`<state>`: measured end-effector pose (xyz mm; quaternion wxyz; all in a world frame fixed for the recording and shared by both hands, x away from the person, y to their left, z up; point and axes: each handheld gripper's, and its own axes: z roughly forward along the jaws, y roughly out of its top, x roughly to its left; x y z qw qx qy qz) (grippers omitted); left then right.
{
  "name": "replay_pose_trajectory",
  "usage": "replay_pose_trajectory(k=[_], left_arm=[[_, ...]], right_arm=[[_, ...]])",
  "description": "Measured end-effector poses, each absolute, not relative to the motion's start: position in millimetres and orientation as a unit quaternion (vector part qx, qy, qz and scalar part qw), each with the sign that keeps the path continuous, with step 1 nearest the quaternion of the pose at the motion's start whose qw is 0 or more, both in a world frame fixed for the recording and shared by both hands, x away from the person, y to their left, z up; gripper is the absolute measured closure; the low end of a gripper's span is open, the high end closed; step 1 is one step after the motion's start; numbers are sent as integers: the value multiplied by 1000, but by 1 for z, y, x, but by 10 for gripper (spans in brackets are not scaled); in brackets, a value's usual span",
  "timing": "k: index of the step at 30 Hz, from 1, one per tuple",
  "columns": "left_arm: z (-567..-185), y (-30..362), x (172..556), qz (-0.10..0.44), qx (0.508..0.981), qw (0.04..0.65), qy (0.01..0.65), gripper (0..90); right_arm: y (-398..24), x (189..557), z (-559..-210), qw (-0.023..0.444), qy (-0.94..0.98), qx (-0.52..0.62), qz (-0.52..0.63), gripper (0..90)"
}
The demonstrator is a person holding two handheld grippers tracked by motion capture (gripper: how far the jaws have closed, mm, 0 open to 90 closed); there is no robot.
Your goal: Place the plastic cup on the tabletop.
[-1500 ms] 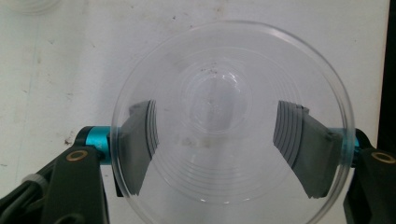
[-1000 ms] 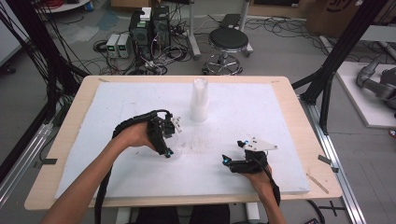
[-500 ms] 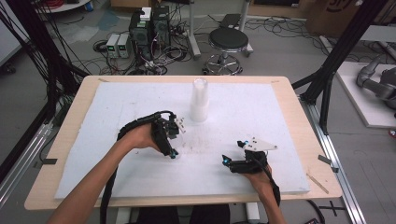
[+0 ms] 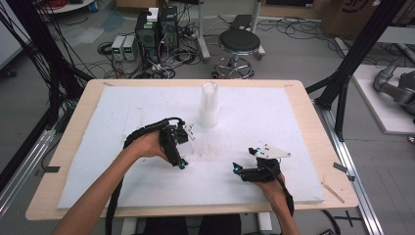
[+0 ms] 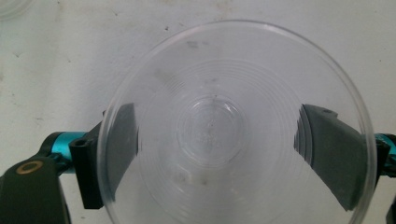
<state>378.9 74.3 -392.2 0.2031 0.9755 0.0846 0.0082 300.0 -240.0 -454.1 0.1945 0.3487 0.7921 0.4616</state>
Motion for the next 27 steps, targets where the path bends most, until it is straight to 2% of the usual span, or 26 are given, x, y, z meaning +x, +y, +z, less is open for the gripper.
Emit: replay_pose_trajectory(k=[7, 15, 20, 27], left_arm=[[-393, 91, 376, -6, 970, 225, 89, 121], [-395, 128, 362, 10, 955, 276, 111, 118], [-400, 165, 341, 43, 930, 340, 135, 118], [-409, 197, 321, 81, 890, 409, 184, 119]], right_arm=[[-241, 300, -454, 193, 792, 347, 464, 153], [-241, 300, -454, 192, 792, 346, 466, 152], [-242, 297, -454, 191, 788, 349, 470, 152], [-244, 296, -454, 193, 785, 345, 476, 152]])
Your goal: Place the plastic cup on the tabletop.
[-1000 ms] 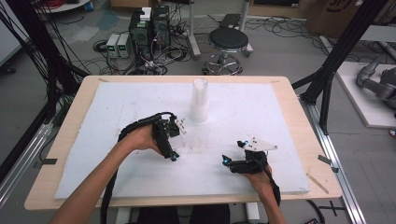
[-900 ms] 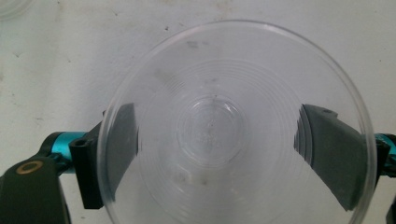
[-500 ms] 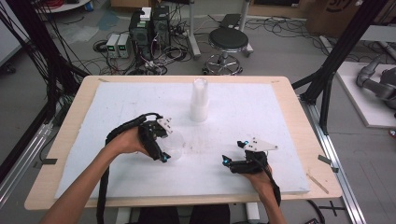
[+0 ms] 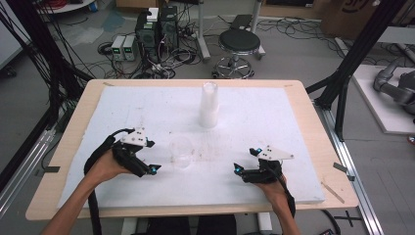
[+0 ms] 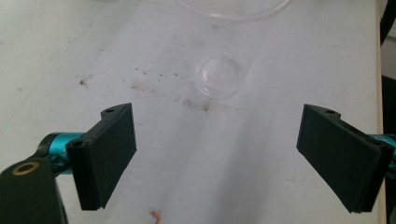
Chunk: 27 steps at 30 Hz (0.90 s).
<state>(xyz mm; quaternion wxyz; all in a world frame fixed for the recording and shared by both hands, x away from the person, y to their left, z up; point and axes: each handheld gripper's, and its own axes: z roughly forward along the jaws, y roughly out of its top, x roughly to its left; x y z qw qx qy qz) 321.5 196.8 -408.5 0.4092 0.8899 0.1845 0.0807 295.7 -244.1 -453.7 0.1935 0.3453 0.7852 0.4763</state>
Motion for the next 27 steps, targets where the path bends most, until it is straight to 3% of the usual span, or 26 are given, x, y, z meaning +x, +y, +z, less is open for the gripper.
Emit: replay_pose_trajectory(k=[9, 15, 27], left_arm=[[-434, 223, 297, 126, 812, 507, 260, 119], [-448, 230, 282, 170, 778, 528, 295, 121], [-466, 232, 275, 198, 749, 543, 324, 121]], right_arm=[[-246, 294, -453, 197, 776, 351, 486, 152], [-247, 294, -453, 200, 771, 355, 489, 152], [-246, 293, -454, 208, 773, 353, 484, 152]])
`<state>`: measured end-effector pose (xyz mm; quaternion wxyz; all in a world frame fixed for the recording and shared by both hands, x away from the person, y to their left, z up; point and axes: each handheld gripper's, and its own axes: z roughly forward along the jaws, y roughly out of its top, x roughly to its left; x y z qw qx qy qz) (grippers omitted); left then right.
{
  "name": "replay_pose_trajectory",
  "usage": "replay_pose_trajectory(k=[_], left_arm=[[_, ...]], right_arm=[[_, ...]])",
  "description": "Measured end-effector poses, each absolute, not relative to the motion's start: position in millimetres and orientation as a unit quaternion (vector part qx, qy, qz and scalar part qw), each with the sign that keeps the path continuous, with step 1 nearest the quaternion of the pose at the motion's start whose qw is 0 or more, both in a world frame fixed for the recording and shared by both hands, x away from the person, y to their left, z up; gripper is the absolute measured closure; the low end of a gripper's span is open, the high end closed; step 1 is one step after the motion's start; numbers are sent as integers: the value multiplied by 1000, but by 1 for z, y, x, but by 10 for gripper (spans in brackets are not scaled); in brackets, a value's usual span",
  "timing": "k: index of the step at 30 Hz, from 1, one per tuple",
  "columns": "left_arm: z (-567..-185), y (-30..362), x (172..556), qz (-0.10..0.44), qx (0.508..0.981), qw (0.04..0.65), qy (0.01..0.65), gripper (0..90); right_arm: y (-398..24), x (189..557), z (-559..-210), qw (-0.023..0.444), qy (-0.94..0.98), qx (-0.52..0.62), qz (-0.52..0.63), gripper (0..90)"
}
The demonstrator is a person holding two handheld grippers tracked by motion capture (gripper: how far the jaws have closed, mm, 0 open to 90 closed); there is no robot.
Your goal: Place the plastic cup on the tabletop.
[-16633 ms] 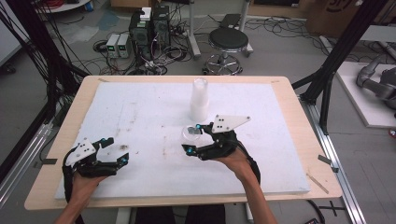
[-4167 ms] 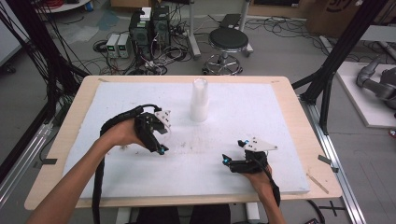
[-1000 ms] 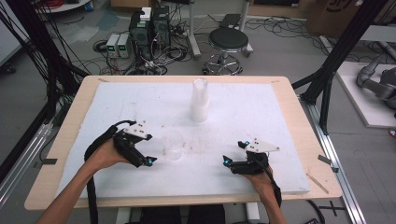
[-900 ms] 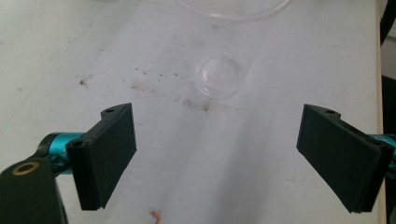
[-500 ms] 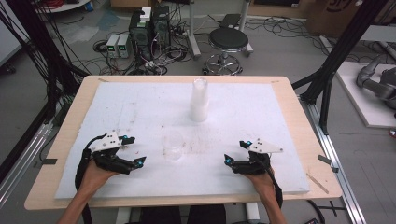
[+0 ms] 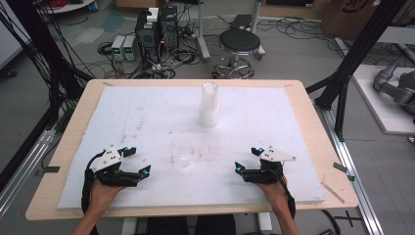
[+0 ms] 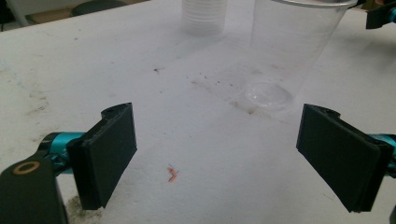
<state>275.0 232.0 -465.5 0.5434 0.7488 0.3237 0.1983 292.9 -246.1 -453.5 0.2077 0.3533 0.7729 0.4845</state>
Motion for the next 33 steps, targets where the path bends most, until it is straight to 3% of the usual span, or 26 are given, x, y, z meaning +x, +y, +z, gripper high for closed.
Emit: replay_pose_trajectory(k=[33], left_arm=[[-466, 232, 271, 212, 745, 544, 322, 123]], right_arm=[[-245, 293, -454, 209, 774, 354, 482, 153]])
